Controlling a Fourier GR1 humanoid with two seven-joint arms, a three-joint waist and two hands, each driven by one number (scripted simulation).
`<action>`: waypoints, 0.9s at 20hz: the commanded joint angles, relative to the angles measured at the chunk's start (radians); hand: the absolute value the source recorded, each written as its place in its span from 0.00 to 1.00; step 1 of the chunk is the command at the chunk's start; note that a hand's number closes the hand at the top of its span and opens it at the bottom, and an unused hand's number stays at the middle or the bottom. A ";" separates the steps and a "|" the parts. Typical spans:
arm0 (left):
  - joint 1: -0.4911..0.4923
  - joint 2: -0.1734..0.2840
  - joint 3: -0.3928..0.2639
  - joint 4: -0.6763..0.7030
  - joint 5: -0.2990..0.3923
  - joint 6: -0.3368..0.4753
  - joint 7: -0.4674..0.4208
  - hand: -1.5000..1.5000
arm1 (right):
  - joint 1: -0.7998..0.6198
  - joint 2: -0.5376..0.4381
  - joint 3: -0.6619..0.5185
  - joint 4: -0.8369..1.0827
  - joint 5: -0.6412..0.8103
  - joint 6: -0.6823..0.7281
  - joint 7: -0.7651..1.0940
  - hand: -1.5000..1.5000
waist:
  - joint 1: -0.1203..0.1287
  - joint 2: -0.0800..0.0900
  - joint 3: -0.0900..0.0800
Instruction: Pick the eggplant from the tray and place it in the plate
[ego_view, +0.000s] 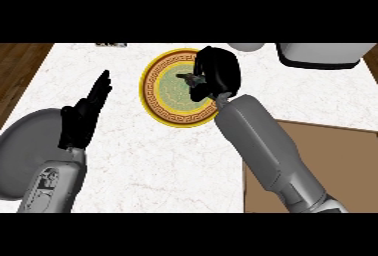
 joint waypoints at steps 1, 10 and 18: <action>0.041 -0.022 -0.035 -0.044 -0.013 -0.001 -0.009 0.50 | -0.101 0.003 0.028 0.234 0.000 -0.032 -0.004 1.00 | 0.022 0.004 0.000; -0.077 -0.023 -0.038 0.012 -0.014 -0.026 0.021 0.50 | -0.097 0.003 0.040 0.378 -0.270 -0.153 -0.030 0.00 | 0.084 0.030 0.002; -0.052 -0.039 -0.035 0.029 -0.014 -0.017 -0.012 0.50 | -0.098 0.003 0.032 0.350 -0.476 -0.241 -0.185 0.00 | 0.091 0.022 0.002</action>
